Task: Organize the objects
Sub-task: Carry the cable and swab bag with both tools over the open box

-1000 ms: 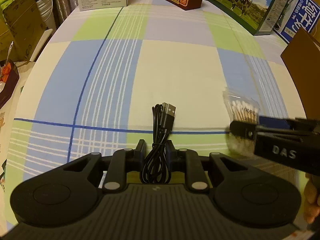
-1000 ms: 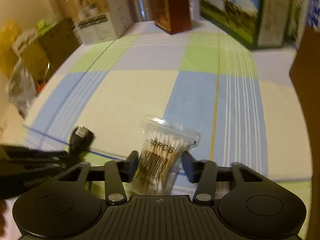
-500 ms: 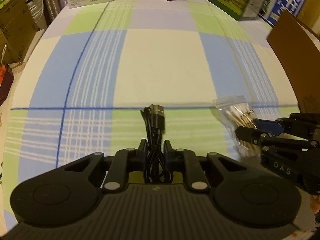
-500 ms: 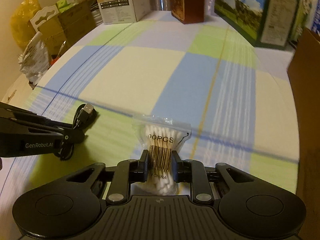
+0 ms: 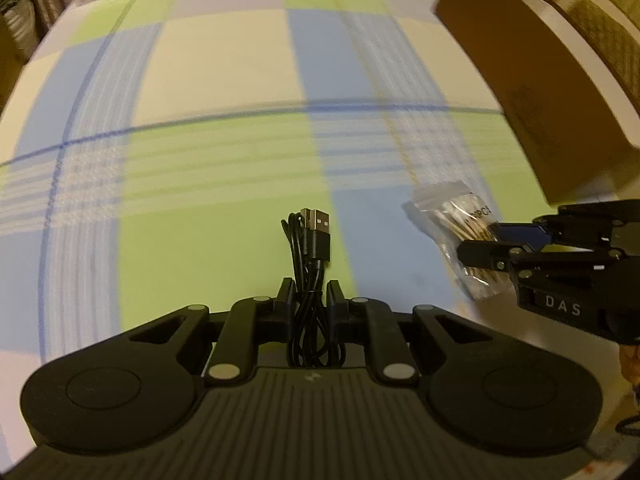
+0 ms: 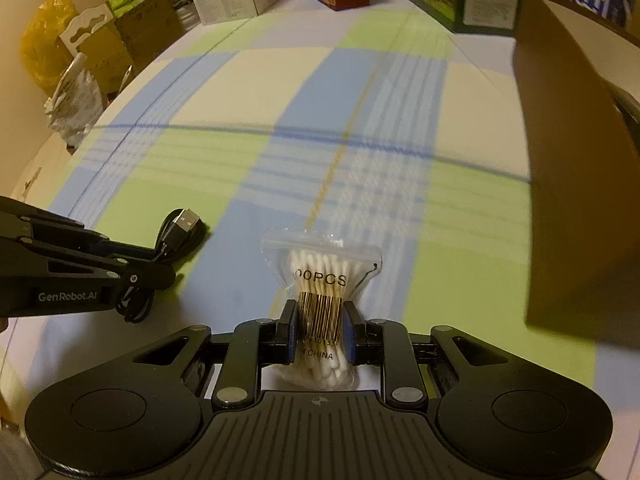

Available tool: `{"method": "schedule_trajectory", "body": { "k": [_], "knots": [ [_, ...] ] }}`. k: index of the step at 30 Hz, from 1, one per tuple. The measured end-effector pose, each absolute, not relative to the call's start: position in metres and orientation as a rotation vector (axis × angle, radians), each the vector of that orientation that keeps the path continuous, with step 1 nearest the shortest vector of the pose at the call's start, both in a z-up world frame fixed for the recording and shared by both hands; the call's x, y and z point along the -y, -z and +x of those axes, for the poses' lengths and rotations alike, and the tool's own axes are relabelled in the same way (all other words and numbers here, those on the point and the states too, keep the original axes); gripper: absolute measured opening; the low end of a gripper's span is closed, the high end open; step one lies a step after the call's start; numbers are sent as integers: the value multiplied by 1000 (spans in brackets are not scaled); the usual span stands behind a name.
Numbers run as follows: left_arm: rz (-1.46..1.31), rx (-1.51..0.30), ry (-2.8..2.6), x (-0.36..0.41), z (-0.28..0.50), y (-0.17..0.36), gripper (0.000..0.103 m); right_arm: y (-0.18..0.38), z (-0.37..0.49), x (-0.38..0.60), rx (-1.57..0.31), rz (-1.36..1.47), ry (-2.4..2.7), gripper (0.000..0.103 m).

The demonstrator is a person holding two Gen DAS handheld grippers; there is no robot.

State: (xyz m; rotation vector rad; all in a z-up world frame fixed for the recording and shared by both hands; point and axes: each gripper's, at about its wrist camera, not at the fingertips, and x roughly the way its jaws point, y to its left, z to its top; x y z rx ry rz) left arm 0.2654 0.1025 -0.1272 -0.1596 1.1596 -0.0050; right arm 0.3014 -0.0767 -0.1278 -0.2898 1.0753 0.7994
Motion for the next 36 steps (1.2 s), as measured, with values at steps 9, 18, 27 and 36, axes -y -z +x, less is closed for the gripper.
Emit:
{"method": "schedule_trajectory", "body": {
  "k": [9,18,27,36],
  "knots": [
    [-157,-1176,59,-68,246,128,13,125,285,121,-1101,-241,-742,21],
    [-149,-1161,12,-54,254,128,23,128,279,122,-1049,-234,-741,56],
    [-133,-1157,3,-41,263,130,12,129,277,112,-1001,-284,-751,25],
    [-135,-1133,3,-35,257,127,11,123,274,120,-1002,-259,-758,22]
  ]
}}
